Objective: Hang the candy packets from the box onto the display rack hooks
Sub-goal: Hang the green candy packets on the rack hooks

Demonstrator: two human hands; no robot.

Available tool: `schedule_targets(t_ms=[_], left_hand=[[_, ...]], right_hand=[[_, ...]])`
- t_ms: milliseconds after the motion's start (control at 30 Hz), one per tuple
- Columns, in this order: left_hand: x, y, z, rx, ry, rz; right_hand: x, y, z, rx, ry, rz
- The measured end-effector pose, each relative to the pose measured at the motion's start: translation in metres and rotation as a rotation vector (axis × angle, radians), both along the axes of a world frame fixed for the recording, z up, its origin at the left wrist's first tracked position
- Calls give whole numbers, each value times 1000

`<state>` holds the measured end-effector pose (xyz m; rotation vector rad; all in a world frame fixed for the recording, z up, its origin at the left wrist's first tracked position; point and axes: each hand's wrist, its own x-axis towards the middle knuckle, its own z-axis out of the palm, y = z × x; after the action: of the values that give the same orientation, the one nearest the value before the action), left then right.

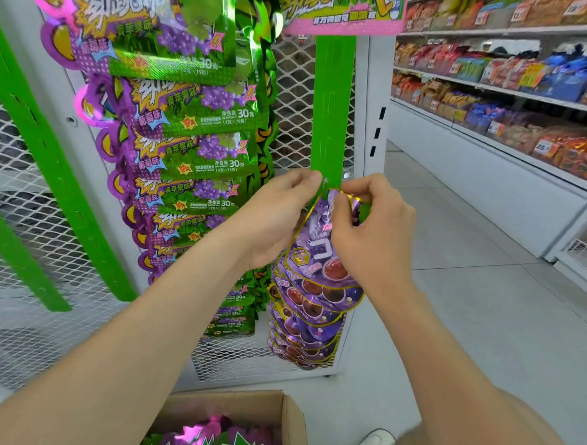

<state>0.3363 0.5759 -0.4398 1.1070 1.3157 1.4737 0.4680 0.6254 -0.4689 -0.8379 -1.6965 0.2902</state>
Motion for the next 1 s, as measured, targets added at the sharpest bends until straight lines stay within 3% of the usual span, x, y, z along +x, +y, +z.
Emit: schedule_targets(t_ms=[133,267,367,467,533,633,733,867,1000], left_hand=[[-5,-7,-25,228,716,192],[-3,-31,-51,390,1089,264],[-14,-52,-80,463,1230,246],[-34,-90,-121,314,1293,155],[-57,-121,-153,10,1307,21],[-99,-170,-216,-389,1185,-301],[-128,-212,-272,-641,1100,-368],[-149,-254,-351,-979,1105,-353],[-146,-268,-387,-1178,847,-286]], right_hand=[[6,4,-8,-60,-63,39],[11,-8,-14,-40,-144,-38],[12,-31,-25,-35,-193,-35],[0,-58,-46,-229,-418,202],[-13,-75,-72,-327,-695,349],[-36,-104,-119,-346,-1103,575],[-55,-130,-163,-419,-1448,745],[-77,-151,-206,-491,-1639,713],[-90,-162,-252,-628,-1681,635]])
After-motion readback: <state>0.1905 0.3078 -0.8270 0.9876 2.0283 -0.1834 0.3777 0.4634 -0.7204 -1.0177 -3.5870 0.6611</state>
